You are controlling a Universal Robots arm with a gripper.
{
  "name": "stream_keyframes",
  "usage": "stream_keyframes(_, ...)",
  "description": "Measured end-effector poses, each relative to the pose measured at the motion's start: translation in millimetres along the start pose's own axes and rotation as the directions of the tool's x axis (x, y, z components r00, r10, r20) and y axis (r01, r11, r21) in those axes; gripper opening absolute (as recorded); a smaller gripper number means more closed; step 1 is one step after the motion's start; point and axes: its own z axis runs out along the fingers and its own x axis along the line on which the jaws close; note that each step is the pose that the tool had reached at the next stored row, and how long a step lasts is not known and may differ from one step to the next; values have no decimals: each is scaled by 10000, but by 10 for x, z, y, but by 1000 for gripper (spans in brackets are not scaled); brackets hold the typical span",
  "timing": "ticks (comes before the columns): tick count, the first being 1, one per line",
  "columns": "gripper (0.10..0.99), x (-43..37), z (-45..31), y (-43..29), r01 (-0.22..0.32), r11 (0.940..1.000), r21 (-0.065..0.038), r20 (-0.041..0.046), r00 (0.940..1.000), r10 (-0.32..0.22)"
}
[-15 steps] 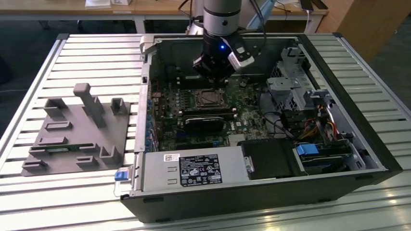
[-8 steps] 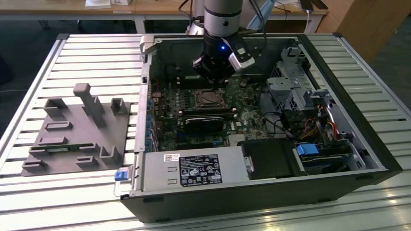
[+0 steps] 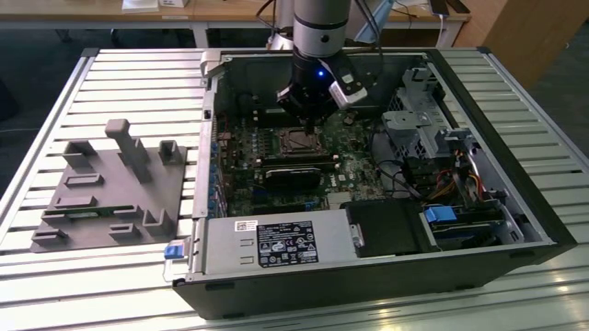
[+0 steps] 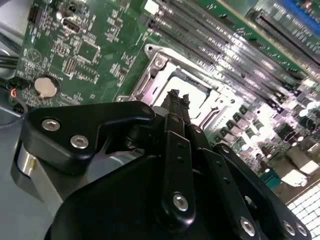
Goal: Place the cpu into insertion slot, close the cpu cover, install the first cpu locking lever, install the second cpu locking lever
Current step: 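Install the second cpu locking lever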
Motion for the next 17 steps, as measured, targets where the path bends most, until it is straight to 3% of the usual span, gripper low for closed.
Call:
stream_keyframes(10,106,-1,-74,-26,1,10000,-2,-5,10000,-1)
stream_keyframes(17,106,1,-73,-157,0,10000,0,-6,10000,0)
